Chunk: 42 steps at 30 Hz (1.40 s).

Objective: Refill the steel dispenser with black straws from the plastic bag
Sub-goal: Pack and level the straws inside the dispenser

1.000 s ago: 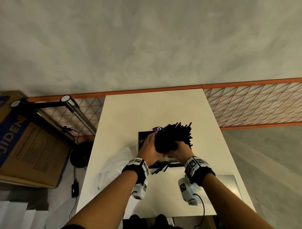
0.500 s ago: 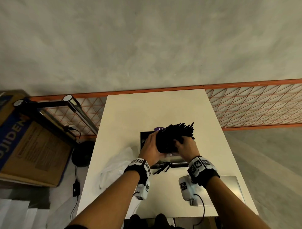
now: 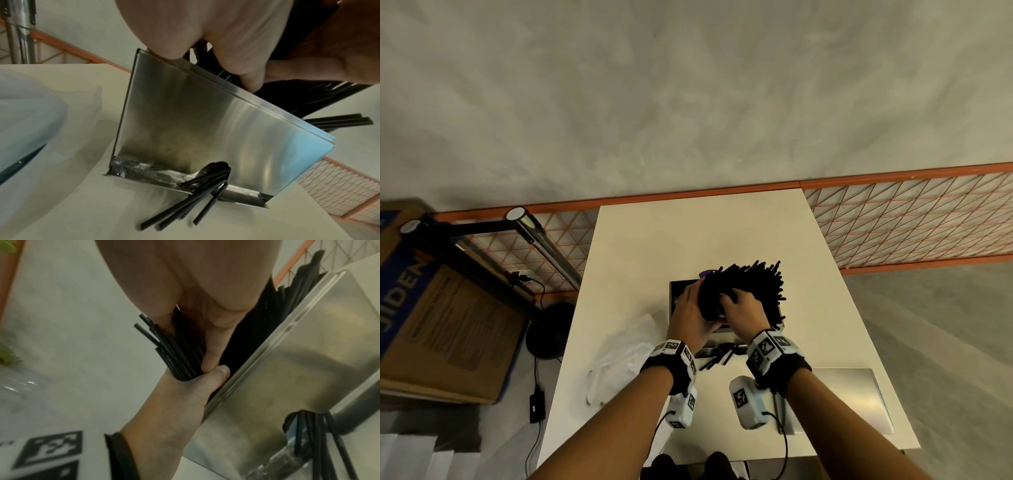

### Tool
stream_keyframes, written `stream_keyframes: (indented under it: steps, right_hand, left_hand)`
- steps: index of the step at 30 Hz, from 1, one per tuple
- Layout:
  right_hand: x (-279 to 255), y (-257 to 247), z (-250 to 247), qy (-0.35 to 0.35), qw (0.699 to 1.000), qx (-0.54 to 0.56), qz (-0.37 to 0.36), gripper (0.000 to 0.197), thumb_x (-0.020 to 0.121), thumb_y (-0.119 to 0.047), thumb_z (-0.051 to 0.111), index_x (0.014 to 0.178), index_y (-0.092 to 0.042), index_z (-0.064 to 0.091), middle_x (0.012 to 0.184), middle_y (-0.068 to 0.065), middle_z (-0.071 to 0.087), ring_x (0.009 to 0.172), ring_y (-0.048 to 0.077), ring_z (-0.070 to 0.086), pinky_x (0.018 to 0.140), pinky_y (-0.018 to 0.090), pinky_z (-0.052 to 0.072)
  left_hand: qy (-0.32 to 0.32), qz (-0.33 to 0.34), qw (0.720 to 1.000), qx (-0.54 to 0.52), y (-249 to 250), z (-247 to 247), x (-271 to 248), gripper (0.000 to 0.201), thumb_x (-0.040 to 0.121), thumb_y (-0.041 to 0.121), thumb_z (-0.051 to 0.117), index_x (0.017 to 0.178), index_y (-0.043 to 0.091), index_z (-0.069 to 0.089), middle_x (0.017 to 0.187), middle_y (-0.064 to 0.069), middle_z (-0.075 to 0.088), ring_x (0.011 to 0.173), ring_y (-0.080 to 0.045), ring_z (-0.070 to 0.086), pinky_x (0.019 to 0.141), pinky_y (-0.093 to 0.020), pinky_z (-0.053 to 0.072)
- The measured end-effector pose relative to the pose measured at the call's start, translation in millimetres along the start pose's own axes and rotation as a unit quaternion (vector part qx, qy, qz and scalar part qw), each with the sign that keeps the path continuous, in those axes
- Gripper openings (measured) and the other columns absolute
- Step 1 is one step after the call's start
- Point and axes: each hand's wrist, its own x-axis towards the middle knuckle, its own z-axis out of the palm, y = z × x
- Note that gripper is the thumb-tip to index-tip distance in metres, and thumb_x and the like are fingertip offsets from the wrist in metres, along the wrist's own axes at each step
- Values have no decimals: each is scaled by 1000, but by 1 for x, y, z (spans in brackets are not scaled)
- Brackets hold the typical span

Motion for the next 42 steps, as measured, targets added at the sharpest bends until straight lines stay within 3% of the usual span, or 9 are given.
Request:
stream_keyframes:
  steps: [5,8,13,19,23,27,30,35,42]
  right_hand:
    - [-15,11,-17,34,997,13,-62,36,85,-53,52,93,-23,70,79,-7,72,73,13,69,72,40,58]
    - [-24,29,-39,141,984,-64,-91,19,90,-36,59,86,-20,68,74,-5,69,69,18,64,65,33,50]
    - [-30,64,-57,207,966,-144,-52,16,86,-34,66,87,-19,60,93,0,57,85,26,58,66,34,45]
    - [-28,68,-47,260,959,-53,-99,44,77,-26,80,102,-13,46,106,3,44,79,24,52,68,33,48]
    - [-25,75,-44,191,980,-45,-38,54,75,-38,81,111,-13,49,102,0,54,87,21,55,75,31,45]
    - [-21,78,-41,145,983,-99,-55,38,76,-28,80,101,-9,60,98,2,55,83,21,54,72,23,37]
    - [-17,78,-36,115,977,-159,-82,34,76,-24,80,100,-4,65,107,8,53,87,30,59,73,26,41]
    - [-10,66,-32,37,955,-283,-78,40,82,-30,69,116,-11,59,119,12,56,103,32,59,79,31,46]
    - [16,31,-43,-122,887,-444,-34,50,79,-44,67,124,-23,57,106,4,67,94,28,67,79,36,57]
  left_hand:
    - [-2,-14,1000,11,-2,-1,3,74,85,21,76,150,23,41,143,1,52,132,-21,50,109,-34,43]
    - [-9,-10,1000,5,-3,-1,2,69,88,22,74,150,26,42,141,3,52,129,-19,53,105,-29,44]
    - [-10,-3,1000,9,-3,-1,1,68,90,24,74,150,24,42,141,3,52,129,-18,52,105,-24,40]
    - [-19,-4,1000,11,-1,-2,0,69,91,25,74,152,25,41,143,2,50,130,-20,51,107,-30,43]
    - [-21,-1,1000,13,0,-4,0,69,90,25,74,151,28,41,143,4,50,131,-19,51,105,-29,43]
    - [-27,5,1000,9,0,-3,0,70,89,25,75,151,28,42,143,3,49,131,-19,50,105,-27,41]
    - [-29,5,1000,12,-1,-3,0,70,90,26,75,151,28,41,144,4,48,132,-18,49,107,-27,40]
    - [-32,5,999,13,-1,-3,0,70,89,25,75,151,28,41,145,3,47,132,-19,49,110,-32,43]
    - [-34,2,999,18,-1,-3,1,71,88,25,76,151,29,41,145,4,46,133,-19,48,107,-30,42]
